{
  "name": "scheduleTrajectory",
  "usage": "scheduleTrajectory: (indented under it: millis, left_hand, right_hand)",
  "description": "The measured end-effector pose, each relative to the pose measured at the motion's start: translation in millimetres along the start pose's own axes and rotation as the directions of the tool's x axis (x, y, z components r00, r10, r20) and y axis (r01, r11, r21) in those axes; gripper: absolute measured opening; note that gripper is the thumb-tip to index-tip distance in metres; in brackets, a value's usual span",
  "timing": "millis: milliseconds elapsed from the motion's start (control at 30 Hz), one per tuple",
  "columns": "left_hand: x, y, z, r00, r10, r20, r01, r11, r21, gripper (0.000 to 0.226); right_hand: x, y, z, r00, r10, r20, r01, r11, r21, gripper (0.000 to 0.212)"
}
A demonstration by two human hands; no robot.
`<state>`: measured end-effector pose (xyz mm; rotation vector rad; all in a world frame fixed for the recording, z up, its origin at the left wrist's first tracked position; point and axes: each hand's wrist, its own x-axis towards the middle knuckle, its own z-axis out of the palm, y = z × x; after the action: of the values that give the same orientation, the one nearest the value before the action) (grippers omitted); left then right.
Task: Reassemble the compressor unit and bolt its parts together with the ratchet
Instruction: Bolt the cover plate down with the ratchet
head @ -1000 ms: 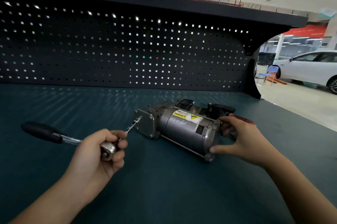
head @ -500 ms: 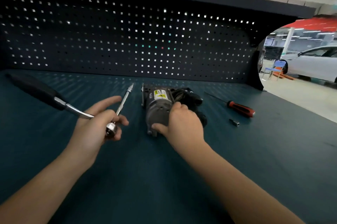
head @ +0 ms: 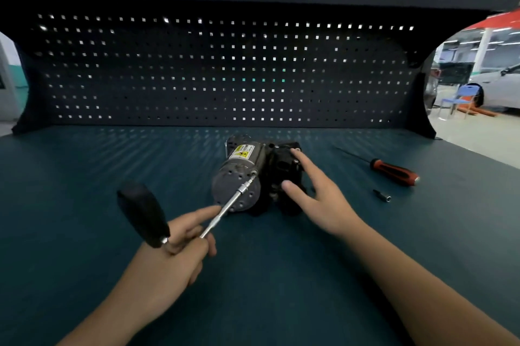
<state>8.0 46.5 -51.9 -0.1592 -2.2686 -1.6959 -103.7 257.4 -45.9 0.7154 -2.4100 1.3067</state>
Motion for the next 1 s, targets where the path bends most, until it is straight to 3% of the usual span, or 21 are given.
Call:
scheduleTrajectory:
  millis: [333,433,533,567,633,700,733,800,833,867,900,1000]
  left_hand:
    - [2.2,-1.3,5.6,0.996,0.057,-0.066,-0.039,0.97,0.239,0.044]
    - [0.4,6.3,10.3,0.993,0.098,-0.071,-0.062,0.917,0.395,0.048]
    - [0.3,19.5,14.7,0.996,0.064,-0.055,-0.031,0.884,0.466,0.024]
    - [1.3,24.3,17.4,0.998,0.008,-0.068,0.018,0.927,0.376,0.023]
    - [3.2,33.4,23.2,0.986,-0.152,-0.063,0.153,0.988,0.009,0.035]
    - [6.7,37.5,24.0,0.952,-0.306,-0.013,0.277,0.877,-0.393,0.04]
    - [8.4,38.4,23.1,0.929,-0.368,0.042,0.327,0.761,-0.56,0.039]
    - [6.7,38.6,18.5,0.897,-0.389,0.209,0.369,0.397,-0.841,0.054]
    - [4.6,37.9,18.2,0.889,-0.377,0.259,0.356,0.214,-0.91,0.07]
    - [2.8,34.7,19.0,0.887,-0.371,0.276,0.331,0.093,-0.939,0.085]
    - [0.7,33.9,21.2,0.886,-0.372,0.277,0.323,0.067,-0.944,0.09]
    - [3.3,34.0,28.4,0.891,-0.393,0.226,0.357,0.302,-0.884,0.049]
  right_hand:
    - [-0.5,4.5,0.6,0.999,0.042,0.013,-0.043,0.998,0.051,0.061]
    - [-0.8,2.0,2.3,0.998,0.055,-0.038,-0.052,0.996,0.074,0.06]
    - [1.2,0.2,4.2,0.992,0.049,-0.113,-0.04,0.996,0.082,0.054]
    - [2.3,0.0,4.5,0.991,0.045,-0.128,-0.035,0.997,0.075,0.053]
    - [3.0,-0.8,5.2,0.988,0.037,-0.147,-0.027,0.998,0.063,0.052]
    - [3.5,-1.3,5.4,0.983,0.033,-0.18,-0.021,0.998,0.066,0.052]
    - [3.6,-1.2,5.7,0.979,0.03,-0.2,-0.018,0.998,0.065,0.052]
    - [3.2,-1.9,6.8,0.973,0.026,-0.228,-0.013,0.998,0.059,0.051]
    - [3.1,-3.0,7.5,0.972,0.025,-0.235,-0.012,0.998,0.057,0.05]
    - [2.8,-3.9,8.4,0.971,0.024,-0.239,-0.011,0.998,0.058,0.05]
    - [2.9,-4.7,8.8,0.97,0.024,-0.244,-0.009,0.998,0.062,0.049]
    - [0.6,-2.0,7.4,0.962,0.047,-0.269,-0.028,0.997,0.074,0.047]
